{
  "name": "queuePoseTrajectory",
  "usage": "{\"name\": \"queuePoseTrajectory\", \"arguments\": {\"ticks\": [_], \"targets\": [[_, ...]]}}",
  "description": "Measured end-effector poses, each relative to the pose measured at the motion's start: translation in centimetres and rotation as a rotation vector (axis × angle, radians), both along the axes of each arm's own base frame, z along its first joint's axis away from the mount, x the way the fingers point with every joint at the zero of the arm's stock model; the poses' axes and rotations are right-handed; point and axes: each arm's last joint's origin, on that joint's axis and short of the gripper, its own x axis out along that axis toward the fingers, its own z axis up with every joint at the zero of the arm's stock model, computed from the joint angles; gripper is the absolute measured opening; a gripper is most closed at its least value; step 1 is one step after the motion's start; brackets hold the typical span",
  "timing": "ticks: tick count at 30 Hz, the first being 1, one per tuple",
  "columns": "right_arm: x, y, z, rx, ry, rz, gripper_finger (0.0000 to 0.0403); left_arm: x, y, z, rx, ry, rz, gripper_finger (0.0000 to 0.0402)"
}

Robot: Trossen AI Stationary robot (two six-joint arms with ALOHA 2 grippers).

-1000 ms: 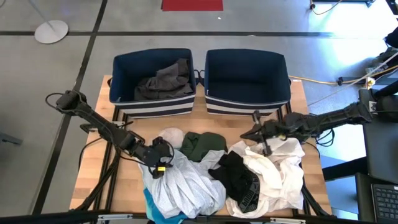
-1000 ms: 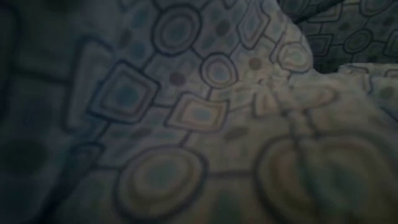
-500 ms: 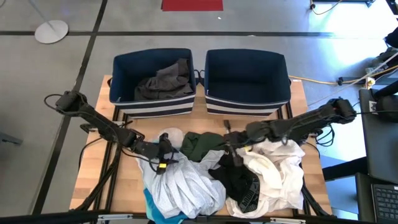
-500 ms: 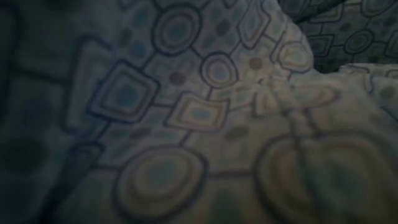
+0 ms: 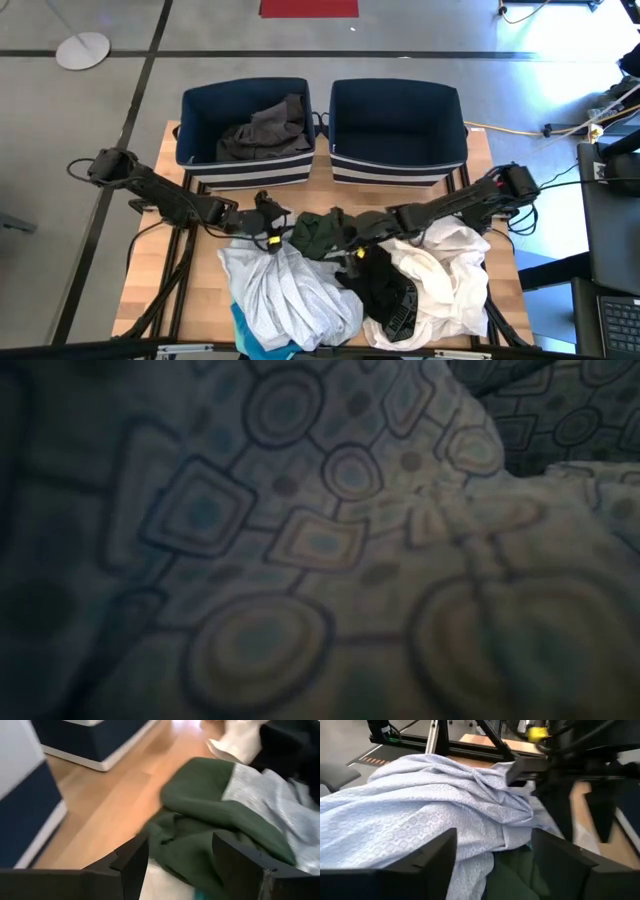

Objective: Sort clothes
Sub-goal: Put the white patient gown into the left blue bin

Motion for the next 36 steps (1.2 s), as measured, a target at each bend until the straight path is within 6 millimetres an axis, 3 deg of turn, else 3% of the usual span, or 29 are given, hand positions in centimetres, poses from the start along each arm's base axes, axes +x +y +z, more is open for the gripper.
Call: {"name": "queuePoseTrajectory", "arguments": {"ticks": [4, 11, 16, 21, 28, 32, 36], "targets": [[1.8, 0.8, -0.7, 0.037, 0.021, 0.098, 0.0286, 0.0, 0.1, 0.7, 0.010, -0.019, -0.007, 0.0207], [4.4, 2.2, -1.4, 0.125, 0.059, 0.300, 0.0284, -1.0, -0.4, 3.3, 0.009, -0.113, -0.052, 0.0207], [6.1, 2.5, -2.4, 0.124, 0.125, 0.269, 0.0280, -2.1, -0.1, 4.3, 0.001, -0.122, -0.053, 0.0207], [6.7, 1.2, -4.3, -0.046, 0.293, 0.124, 0.0280, -2.6, -0.1, 4.5, -0.013, -0.114, -0.049, 0.0207], [4.5, -1.7, -5.5, -0.421, 0.566, -0.174, 0.0279, -2.7, -0.2, 4.4, -0.025, -0.097, -0.044, 0.0207], [2.6, -3.4, -3.9, -0.597, 0.658, -0.336, 0.0279, -2.8, -0.2, 4.2, -0.039, -0.091, -0.035, 0.0207], [0.9, -4.1, -1.4, -0.632, 0.675, -0.407, 0.0279, -2.9, -0.4, 4.0, -0.064, -0.077, -0.026, 0.0207]]}}
